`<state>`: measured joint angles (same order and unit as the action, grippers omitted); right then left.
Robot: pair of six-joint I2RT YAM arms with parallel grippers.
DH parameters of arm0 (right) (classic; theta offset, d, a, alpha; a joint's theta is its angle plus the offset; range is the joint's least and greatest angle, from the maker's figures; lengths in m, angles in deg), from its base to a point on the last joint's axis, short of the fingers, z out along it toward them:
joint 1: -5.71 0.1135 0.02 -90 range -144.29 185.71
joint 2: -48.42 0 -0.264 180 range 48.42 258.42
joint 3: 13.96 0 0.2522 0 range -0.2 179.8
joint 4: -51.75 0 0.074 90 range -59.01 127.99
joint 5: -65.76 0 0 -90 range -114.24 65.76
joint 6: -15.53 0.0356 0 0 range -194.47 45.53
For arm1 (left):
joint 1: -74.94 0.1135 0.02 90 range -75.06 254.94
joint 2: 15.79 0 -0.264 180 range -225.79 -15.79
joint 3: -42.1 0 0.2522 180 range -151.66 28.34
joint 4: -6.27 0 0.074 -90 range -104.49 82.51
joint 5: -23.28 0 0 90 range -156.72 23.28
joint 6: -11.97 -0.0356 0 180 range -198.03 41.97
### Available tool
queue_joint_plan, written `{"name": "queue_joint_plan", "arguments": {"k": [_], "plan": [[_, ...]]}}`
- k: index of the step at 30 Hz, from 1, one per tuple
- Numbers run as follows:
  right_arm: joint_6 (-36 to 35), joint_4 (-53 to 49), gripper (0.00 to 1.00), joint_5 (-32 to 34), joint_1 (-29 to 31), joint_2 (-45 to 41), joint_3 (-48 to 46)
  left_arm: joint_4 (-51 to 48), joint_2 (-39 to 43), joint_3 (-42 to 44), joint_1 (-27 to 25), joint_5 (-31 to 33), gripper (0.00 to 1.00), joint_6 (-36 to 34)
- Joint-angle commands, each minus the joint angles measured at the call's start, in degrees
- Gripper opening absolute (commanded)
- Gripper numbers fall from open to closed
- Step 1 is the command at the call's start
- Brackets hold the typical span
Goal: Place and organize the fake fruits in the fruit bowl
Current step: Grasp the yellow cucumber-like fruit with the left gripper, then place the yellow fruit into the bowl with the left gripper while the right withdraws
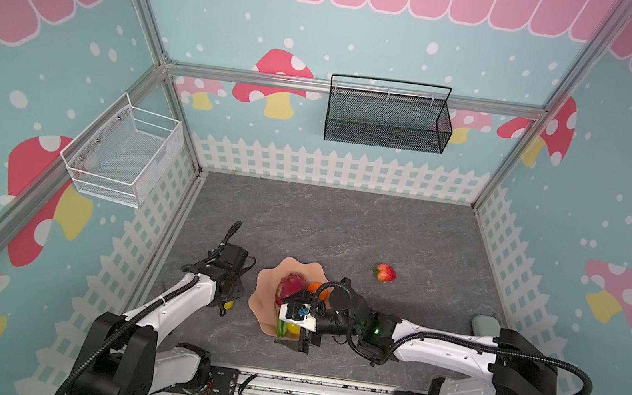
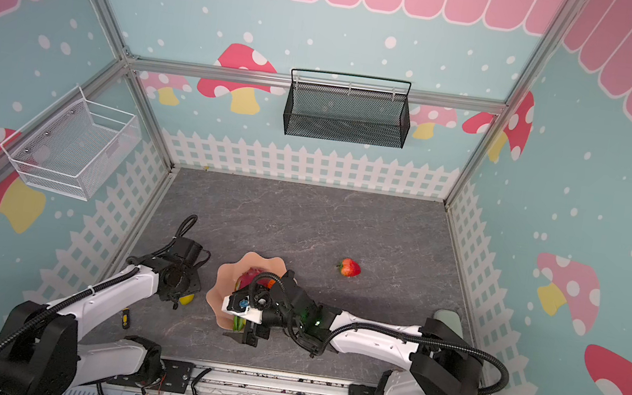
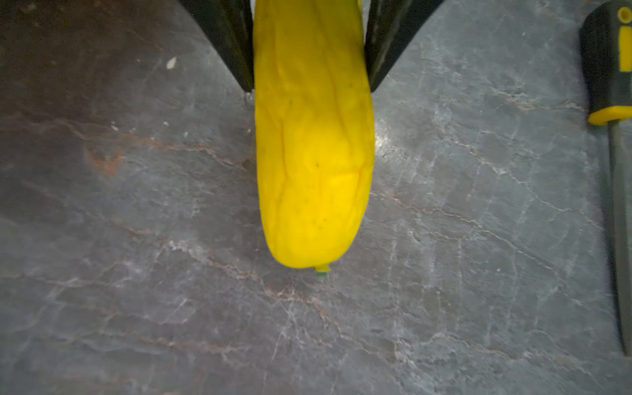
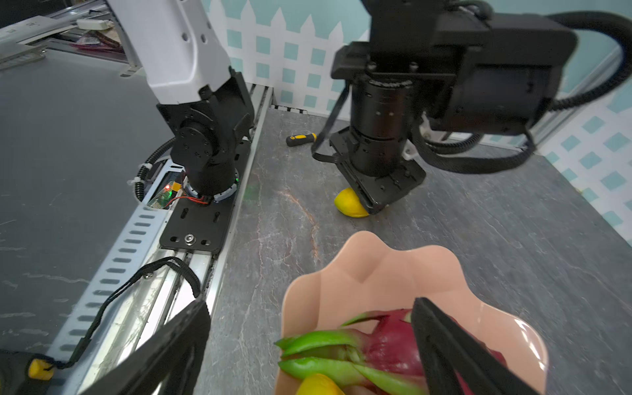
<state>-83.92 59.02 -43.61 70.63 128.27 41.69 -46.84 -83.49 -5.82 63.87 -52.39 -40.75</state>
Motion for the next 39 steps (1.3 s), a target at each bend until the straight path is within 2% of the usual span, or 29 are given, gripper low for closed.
{"name": "queue_joint_plan", "arguments": {"k": [1,6,7,9,12,15,18,24,39], "plan": [[1.3,0.5,0.95,-0.6,-2.9,-2.8,-1.6,2.3,5.1,-0.3,-1.1,1.0,0.43,-0.8],[1.0,1.6,0.96,-2.2,-3.8,-3.6,-2.7,-1.0,17.4,-1.8,-8.1,6.7,0.40,-1.1],[1.0,1.8,0.96,-2.5,-3.9,-3.5,-2.8,-1.7,19.1,-2.4,-9.2,6.2,0.40,-1.3],[1.4,2.2,0.96,-3.0,-4.4,-2.9,-2.9,-1.7,21.3,-3.4,-10.2,-0.9,0.41,-2.1],[1.9,2.4,0.96,-4.2,-5.5,-2.2,-2.9,-2.0,20.4,-4.8,-12.9,-9.7,0.40,-2.4],[2.0,2.3,0.96,-4.2,-5.9,-1.6,-3.0,-2.3,18.3,-5.6,-19.2,-9.8,0.41,-2.4],[2.0,2.2,0.96,-4.3,-6.2,-1.3,-3.0,-1.5,15.3,-5.6,-22.4,-9.1,0.41,-1.8],[2.1,2.3,0.96,-4.8,-6.6,-0.4,-2.8,-0.7,11.6,-5.3,-23.9,-7.9,0.42,-0.4],[1.9,1.8,0.96,-5.8,-6.8,0.3,-2.5,2.9,8.6,-2.9,-24.4,-7.5,0.46,-0.6]]}}
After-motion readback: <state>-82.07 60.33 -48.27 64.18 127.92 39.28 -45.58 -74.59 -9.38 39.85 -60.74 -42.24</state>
